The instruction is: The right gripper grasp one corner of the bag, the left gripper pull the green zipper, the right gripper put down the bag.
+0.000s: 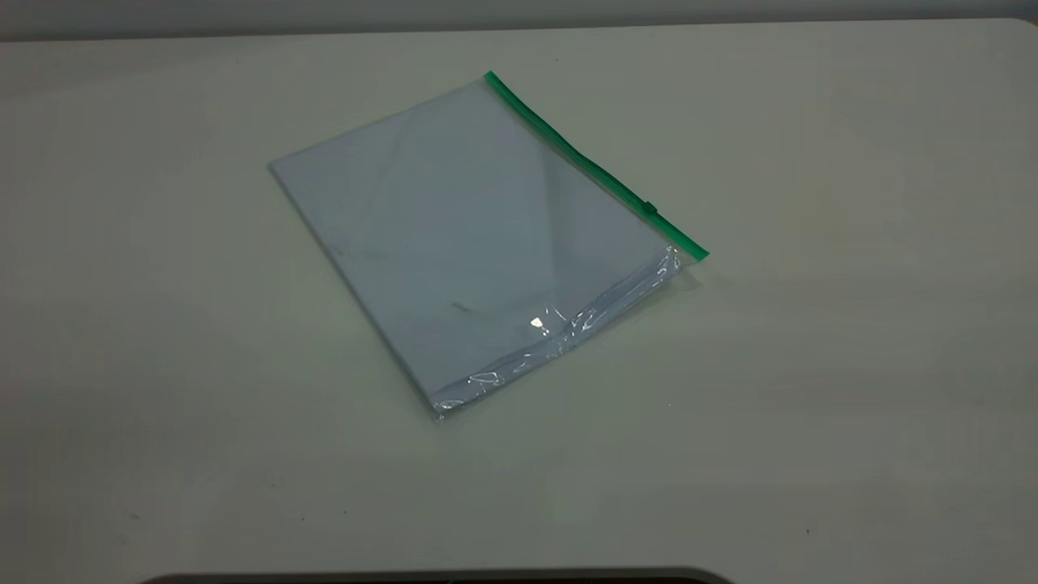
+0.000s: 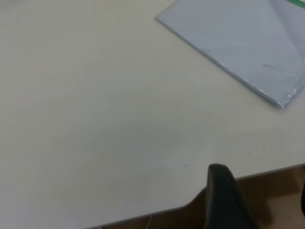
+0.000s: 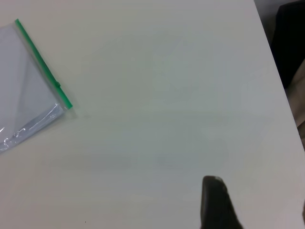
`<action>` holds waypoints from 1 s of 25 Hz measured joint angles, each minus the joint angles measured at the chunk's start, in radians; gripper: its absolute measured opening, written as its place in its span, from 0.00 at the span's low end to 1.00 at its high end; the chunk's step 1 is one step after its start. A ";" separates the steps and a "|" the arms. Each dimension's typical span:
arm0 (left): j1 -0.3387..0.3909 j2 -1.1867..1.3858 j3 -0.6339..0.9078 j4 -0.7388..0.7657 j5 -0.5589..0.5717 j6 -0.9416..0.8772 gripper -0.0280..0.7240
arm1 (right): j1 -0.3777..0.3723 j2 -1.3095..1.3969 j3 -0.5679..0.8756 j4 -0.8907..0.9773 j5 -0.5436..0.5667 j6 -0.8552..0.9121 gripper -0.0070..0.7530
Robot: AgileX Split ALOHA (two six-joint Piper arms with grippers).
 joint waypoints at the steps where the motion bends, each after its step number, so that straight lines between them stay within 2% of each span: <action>1: 0.000 0.000 0.000 0.000 0.000 0.000 0.63 | 0.000 0.000 0.000 0.000 0.000 0.000 0.62; 9: 0.000 0.000 0.000 0.000 -0.004 -0.010 0.63 | 0.000 0.000 0.000 0.000 0.000 0.000 0.62; 13: 0.000 0.086 -0.031 0.000 -0.064 -0.078 0.63 | 0.000 0.028 -0.005 0.081 -0.038 -0.022 0.62; 19: 0.000 0.481 -0.126 -0.002 -0.255 -0.058 0.63 | 0.000 0.325 -0.006 0.207 -0.213 -0.149 0.62; 25: 0.000 0.847 -0.232 -0.135 -0.413 0.128 0.68 | 0.000 0.720 -0.006 0.408 -0.430 -0.367 0.69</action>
